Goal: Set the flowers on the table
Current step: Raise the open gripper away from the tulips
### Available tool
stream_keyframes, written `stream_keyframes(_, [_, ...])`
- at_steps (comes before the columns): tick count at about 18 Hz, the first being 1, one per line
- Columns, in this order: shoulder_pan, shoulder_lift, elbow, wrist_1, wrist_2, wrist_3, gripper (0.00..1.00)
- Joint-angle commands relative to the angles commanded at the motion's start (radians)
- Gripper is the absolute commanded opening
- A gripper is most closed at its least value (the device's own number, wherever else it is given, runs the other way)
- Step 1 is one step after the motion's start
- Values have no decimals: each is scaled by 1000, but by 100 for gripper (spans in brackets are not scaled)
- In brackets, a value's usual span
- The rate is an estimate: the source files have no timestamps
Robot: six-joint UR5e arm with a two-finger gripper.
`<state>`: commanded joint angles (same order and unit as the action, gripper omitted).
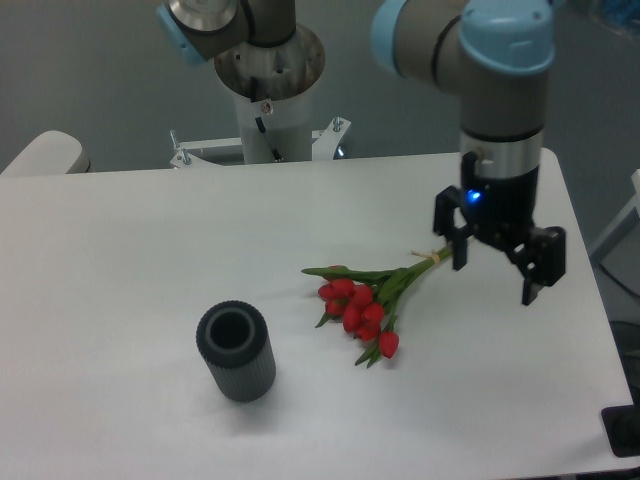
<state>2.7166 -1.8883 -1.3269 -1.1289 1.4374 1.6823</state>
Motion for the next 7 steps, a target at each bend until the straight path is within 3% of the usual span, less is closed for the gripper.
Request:
stream_keyframes(3, [15, 6, -8, -22, 3, 108, 100])
stream_keyframes(7, [22, 8, -9, -22, 2, 114, 100])
